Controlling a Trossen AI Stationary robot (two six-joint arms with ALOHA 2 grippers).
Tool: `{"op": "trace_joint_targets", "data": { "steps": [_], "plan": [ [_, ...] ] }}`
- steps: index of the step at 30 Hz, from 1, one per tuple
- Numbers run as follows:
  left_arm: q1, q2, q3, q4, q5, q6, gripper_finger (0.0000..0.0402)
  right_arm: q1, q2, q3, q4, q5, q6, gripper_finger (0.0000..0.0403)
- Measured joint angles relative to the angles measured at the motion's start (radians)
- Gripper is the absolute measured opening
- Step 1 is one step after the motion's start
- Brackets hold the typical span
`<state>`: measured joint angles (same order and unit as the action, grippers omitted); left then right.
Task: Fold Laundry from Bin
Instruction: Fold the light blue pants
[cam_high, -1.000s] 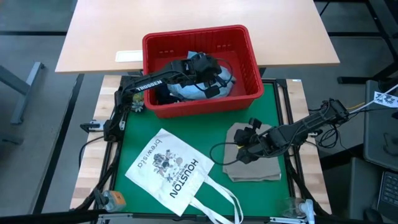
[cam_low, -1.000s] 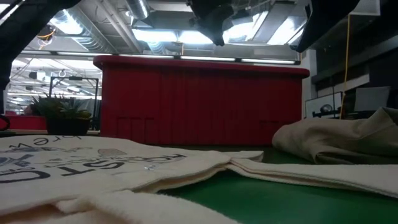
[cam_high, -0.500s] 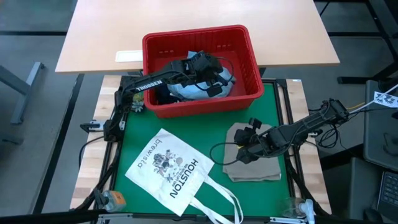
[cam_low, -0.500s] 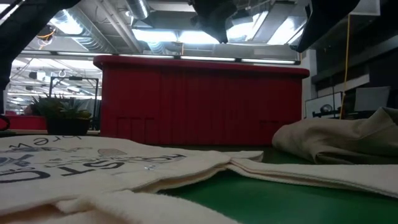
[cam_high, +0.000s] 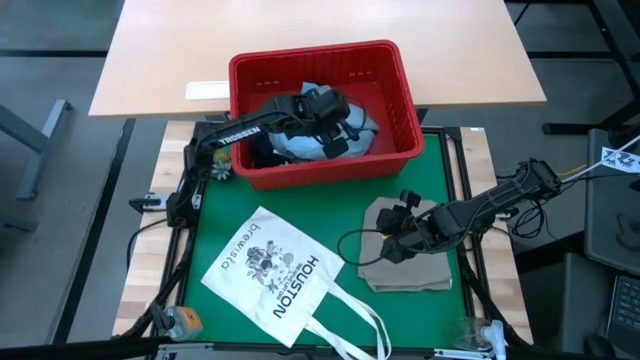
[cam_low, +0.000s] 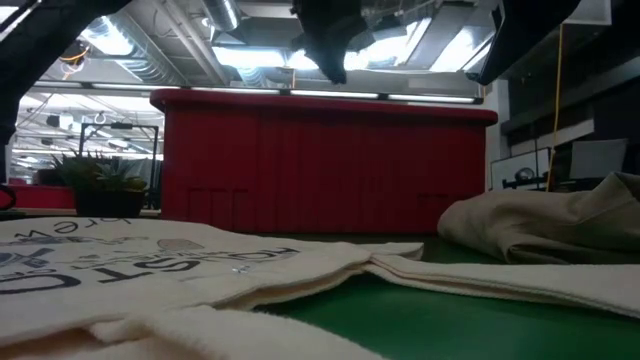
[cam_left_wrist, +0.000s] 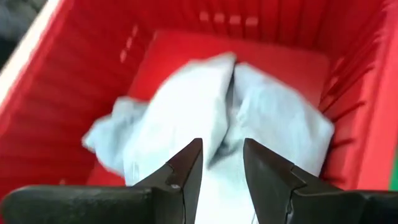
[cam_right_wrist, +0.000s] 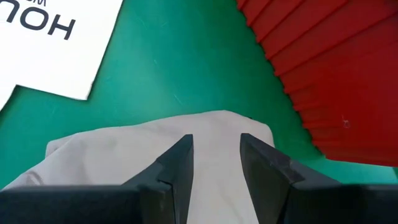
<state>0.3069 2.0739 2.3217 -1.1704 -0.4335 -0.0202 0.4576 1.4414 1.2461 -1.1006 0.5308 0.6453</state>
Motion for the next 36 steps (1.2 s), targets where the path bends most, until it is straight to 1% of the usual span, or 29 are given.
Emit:
{"op": "trace_joint_targets", "data": {
  "steps": [4, 7, 9, 11, 16, 20, 25, 29, 32, 36],
  "plan": [
    [0.034, 0.0, 0.0, -0.066, 0.08, -0.065, 0.0112, 0.0, 0.0, 0.0, 0.0, 0.0, 0.0, 0.0133],
    [0.059, 0.0, 0.0, -0.086, 0.159, -0.103, 0.0112, 0.0, 0.0, 0.0, 0.0, 0.0, 0.0, 0.0133],
    [0.074, 0.0, 0.0, -0.095, 0.209, -0.108, 0.0112, 0.0, 0.0, 0.0, -0.001, 0.0, 0.0, 0.0133],
    [0.085, 0.0, 0.0, -0.105, 0.228, -0.104, 0.0112, 0.0, 0.0, 0.0, -0.001, 0.0, 0.0, 0.0133],
    [0.114, 0.003, 0.0, -0.104, 0.238, -0.11, 0.0112, 0.0, 0.0, 0.0, -0.001, 0.0, 0.0, 0.0133],
    [0.137, 0.003, 0.0, -0.089, 0.245, -0.159, 0.0112, 0.0, 0.0, 0.0, -0.001, 0.0, 0.0, 0.0133],
    [0.145, 0.003, -0.001, -0.063, 0.246, -0.185, 0.0112, 0.0, 0.0, 0.0, 0.0, 0.0, 0.0, 0.0133],
    [0.142, 0.003, -0.036, 0.003, 0.249, -0.19, 0.0112, 0.0, 0.0, 0.0, 0.0, -0.001, 0.0, 0.0133],
    [0.138, 0.003, -0.087, 0.039, 0.246, -0.191, 0.0112, 0.0, 0.0, 0.0, 0.0, -0.001, 0.0, 0.0133],
    [0.137, 0.003, -0.148, 0.039, 0.19, -0.219, 0.0112, 0.0, 0.0, 0.0, 0.0, -0.001, 0.0, 0.0133]
  ]
}}
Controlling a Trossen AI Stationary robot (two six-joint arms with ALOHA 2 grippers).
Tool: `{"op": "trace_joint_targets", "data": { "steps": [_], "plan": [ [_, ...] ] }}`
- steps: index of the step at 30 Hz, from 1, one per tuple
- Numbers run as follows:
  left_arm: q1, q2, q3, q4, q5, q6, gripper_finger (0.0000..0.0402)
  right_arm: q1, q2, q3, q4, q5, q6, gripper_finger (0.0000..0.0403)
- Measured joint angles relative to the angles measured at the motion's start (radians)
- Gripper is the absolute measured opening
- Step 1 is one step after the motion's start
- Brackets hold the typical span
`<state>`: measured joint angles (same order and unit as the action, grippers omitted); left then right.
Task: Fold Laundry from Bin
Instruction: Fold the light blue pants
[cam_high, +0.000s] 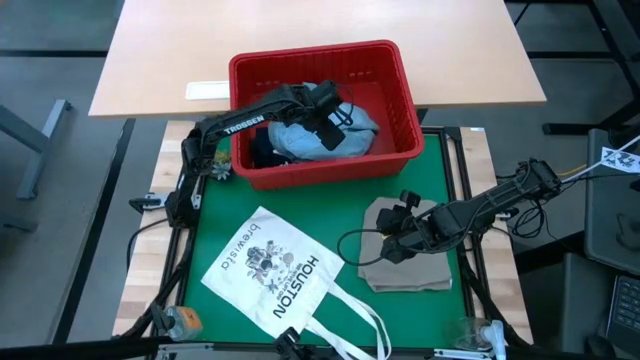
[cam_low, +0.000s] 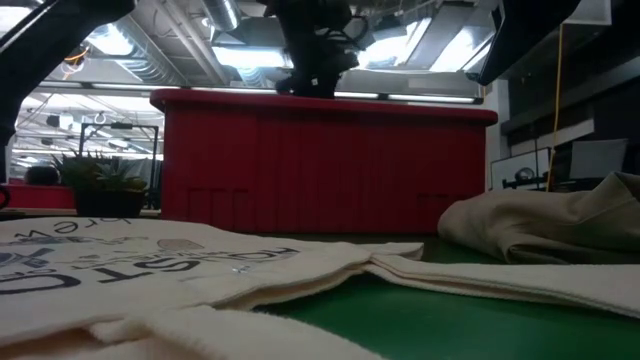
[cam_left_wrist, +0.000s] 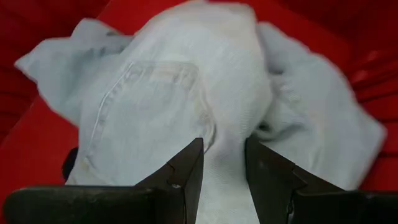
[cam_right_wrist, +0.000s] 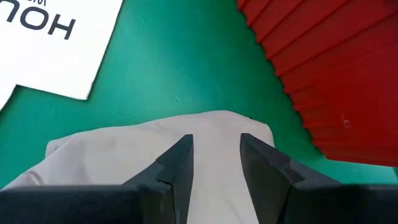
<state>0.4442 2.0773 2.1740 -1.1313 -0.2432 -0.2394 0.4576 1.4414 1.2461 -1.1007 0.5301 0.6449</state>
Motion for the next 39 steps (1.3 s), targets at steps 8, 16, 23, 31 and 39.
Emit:
{"op": "trace_joint_targets", "data": {
  "steps": [8, 16, 23, 31, 39],
  "plan": [
    [0.002, 0.0, -0.075, 0.044, 0.082, -0.013, 0.0112, 0.0, 0.0, 0.0, 0.0, 0.0, 0.0, 0.0133],
    [0.002, 0.0, -0.067, 0.049, 0.104, -0.005, 0.0044, 0.0, 0.0, 0.001, -0.002, 0.0, -0.031, 0.0133],
    [0.002, -0.014, 0.089, 0.039, 0.138, 0.058, 0.0006, 0.0, -0.05, 0.106, -0.093, 0.059, -0.079, 0.0133],
    [0.011, -0.05, 0.173, 0.156, 0.341, -0.016, 0.0003, -0.003, -0.119, 0.241, -0.106, 0.28, -0.203, 0.0133],
    [0.013, -0.063, 0.181, 0.301, 0.533, -0.115, 0.0002, -0.121, -0.157, 0.282, -0.122, 0.327, -0.314, 0.0133]
  ]
}}
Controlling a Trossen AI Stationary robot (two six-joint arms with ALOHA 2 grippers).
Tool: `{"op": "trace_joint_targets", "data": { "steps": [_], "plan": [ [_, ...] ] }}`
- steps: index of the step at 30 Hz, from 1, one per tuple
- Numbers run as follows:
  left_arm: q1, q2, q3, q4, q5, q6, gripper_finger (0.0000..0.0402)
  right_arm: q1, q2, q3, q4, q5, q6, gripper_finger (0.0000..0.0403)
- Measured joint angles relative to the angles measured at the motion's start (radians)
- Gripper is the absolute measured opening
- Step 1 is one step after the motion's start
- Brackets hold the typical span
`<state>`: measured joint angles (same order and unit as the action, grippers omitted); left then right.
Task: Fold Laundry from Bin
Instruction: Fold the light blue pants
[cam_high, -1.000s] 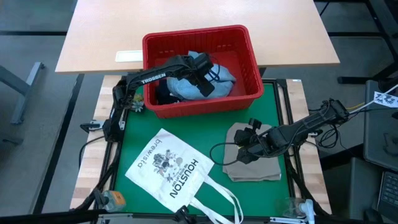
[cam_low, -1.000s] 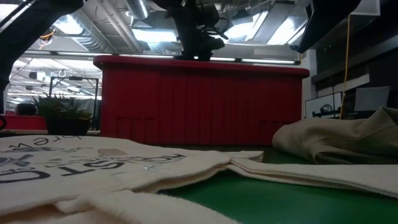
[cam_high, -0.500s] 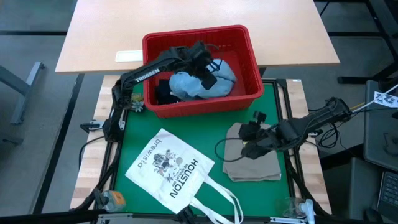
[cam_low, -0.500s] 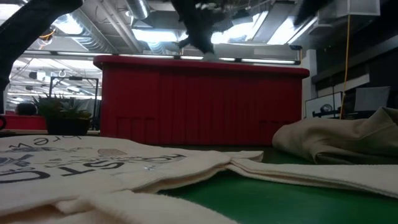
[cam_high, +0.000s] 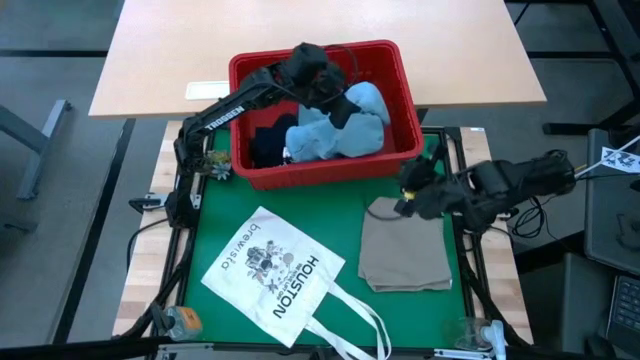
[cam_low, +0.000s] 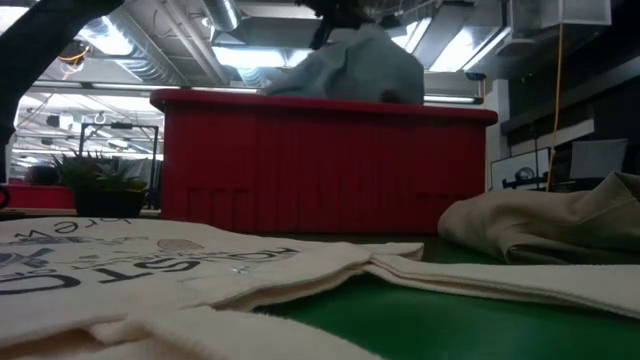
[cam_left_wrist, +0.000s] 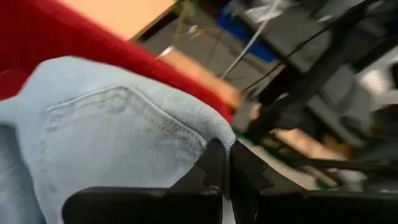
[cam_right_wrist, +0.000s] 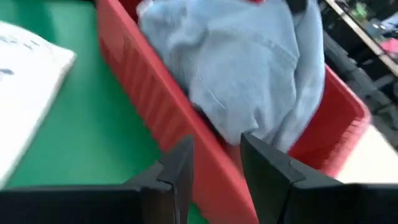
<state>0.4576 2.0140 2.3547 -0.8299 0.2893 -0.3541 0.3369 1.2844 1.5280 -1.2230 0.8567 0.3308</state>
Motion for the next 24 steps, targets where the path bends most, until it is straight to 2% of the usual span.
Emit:
{"op": "trace_joint_targets", "data": {
  "steps": [7, 15, 21, 24],
  "plan": [
    [0.0, 0.0, 0.0, 0.128, 0.098, -0.065, 0.0001, -0.164, -0.021, 0.0, -0.105, -0.193, -0.017, 0.0133],
    [0.002, 0.0, 0.001, 0.209, 0.109, -0.09, 0.0001, -0.329, -0.02, -0.032, -0.135, -0.256, -0.089, 0.0133],
    [0.009, -0.001, 0.001, 0.205, 0.14, -0.09, 0.0003, -0.422, -0.02, -0.045, -0.103, -0.289, -0.157, 0.0133],
    [0.008, -0.001, 0.001, 0.204, 0.144, -0.09, 0.0003, -0.467, -0.02, -0.045, -0.086, -0.34, -0.218, 0.0133]
  ]
}}
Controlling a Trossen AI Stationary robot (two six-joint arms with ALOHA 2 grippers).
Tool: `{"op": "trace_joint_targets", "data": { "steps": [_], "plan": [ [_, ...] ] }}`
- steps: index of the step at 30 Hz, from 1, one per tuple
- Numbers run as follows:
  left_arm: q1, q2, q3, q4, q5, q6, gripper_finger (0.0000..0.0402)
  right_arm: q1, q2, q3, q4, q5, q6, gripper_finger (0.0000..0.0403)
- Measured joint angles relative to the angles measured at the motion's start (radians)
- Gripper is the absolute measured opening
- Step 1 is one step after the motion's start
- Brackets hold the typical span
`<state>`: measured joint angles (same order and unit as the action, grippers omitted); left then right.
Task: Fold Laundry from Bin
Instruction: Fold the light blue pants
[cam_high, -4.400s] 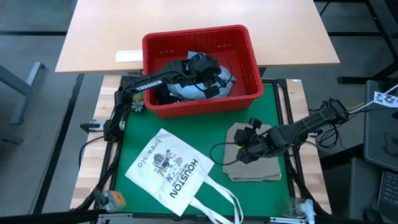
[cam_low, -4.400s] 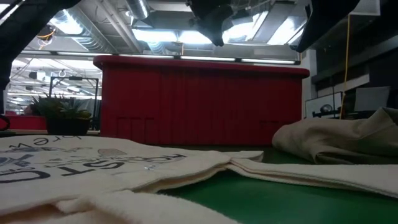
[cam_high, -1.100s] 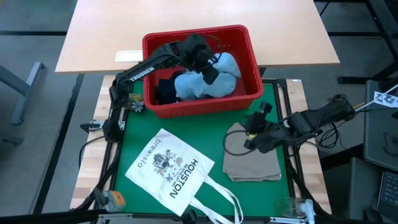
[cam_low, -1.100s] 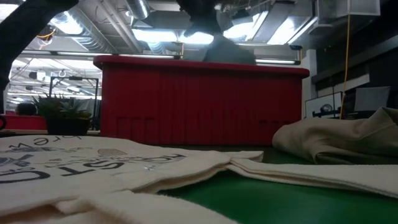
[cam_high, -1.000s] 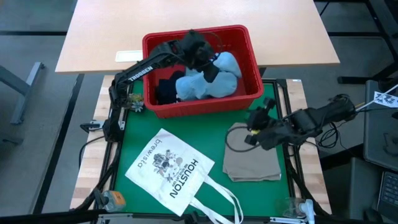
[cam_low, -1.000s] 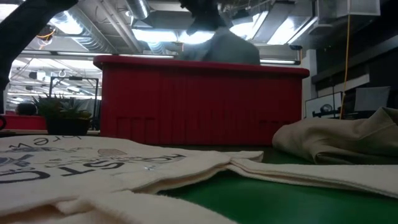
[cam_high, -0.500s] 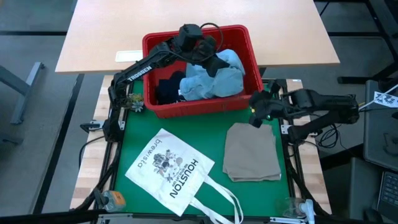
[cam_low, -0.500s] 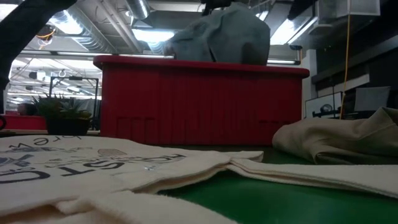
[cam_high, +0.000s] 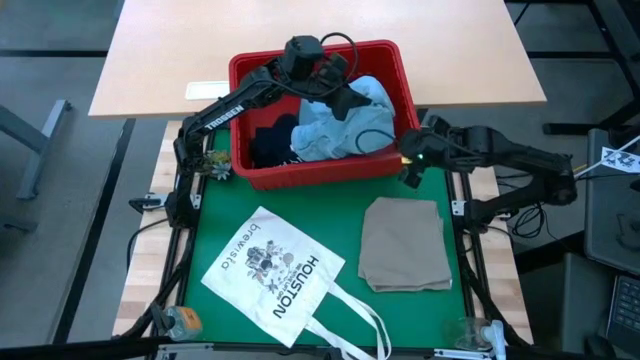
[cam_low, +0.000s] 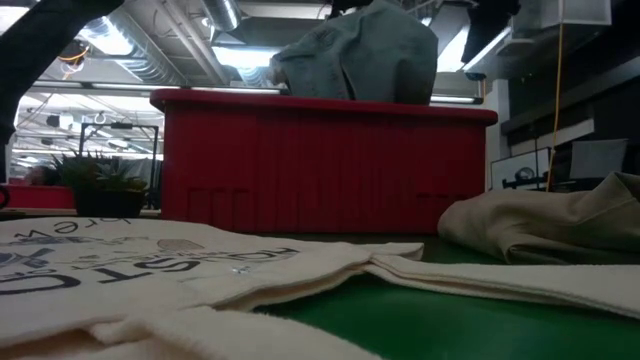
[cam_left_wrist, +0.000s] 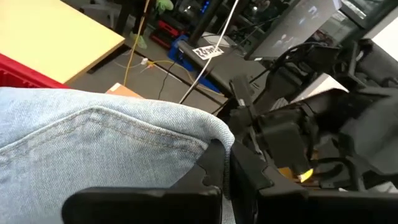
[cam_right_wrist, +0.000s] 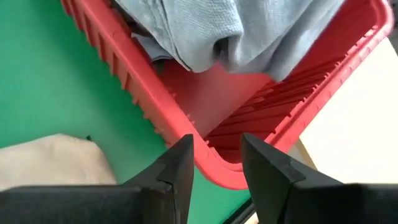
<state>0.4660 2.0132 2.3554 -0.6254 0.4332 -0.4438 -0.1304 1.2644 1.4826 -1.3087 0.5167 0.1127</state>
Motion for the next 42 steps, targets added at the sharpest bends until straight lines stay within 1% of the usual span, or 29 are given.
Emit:
{"op": "trace_joint_targets", "data": {
  "steps": [2, 5, 6, 8, 12, 16, 19, 24, 30, 34, 42],
  "plan": [
    [0.0, 0.0, 0.0, -0.001, 0.0, 0.0, 0.0003, -0.04, 0.0, 0.0, 0.028, -0.082, -0.033, 0.0133],
    [0.0, 0.0, 0.0, -0.002, 0.0, 0.0, 0.0003, -0.105, -0.006, 0.0, 0.075, -0.238, -0.081, 0.0133],
    [0.0, 0.0, 0.0, -0.002, 0.0, 0.0, 0.0003, -0.126, -0.01, -0.001, 0.089, -0.277, -0.1, 0.0133],
    [0.0, 0.0, 0.0, -0.008, 0.0, 0.001, 0.0003, -0.158, -0.016, 0.0, 0.113, -0.318, -0.121, 0.0133],
    [0.0, 0.0, 0.0, -0.027, 0.0, 0.001, 0.0003, -0.205, -0.015, -0.001, 0.157, -0.346, -0.122, 0.0133],
    [0.0, 0.0, 0.0, -0.03, 0.0, 0.001, 0.0003, -0.244, -0.016, -0.001, 0.223, -0.418, -0.128, 0.0133],
    [0.0, 0.0, 0.0, -0.03, 0.0, 0.001, 0.0003, -0.258, -0.015, -0.001, 0.246, -0.434, -0.121, 0.0133],
    [0.0, 0.0, 0.0, -0.037, 0.0, 0.002, 0.0004, -0.258, -0.015, -0.001, 0.242, -0.514, -0.121, 0.0133],
    [0.0, 0.0, 0.0, -0.037, 0.0, 0.002, 0.0005, -0.257, -0.015, -0.001, 0.28, -0.545, -0.122, 0.0133],
    [0.0, 0.0, 0.0, -0.037, 0.0, 0.003, 0.0005, -0.257, -0.015, -0.001, 0.3, -0.615, -0.144, 0.0133],
    [0.0, 0.0, 0.001, -0.036, -0.001, 0.003, 0.0005, -0.256, -0.003, -0.001, 0.414, -0.615, -0.143, 0.0133]
  ]
}}
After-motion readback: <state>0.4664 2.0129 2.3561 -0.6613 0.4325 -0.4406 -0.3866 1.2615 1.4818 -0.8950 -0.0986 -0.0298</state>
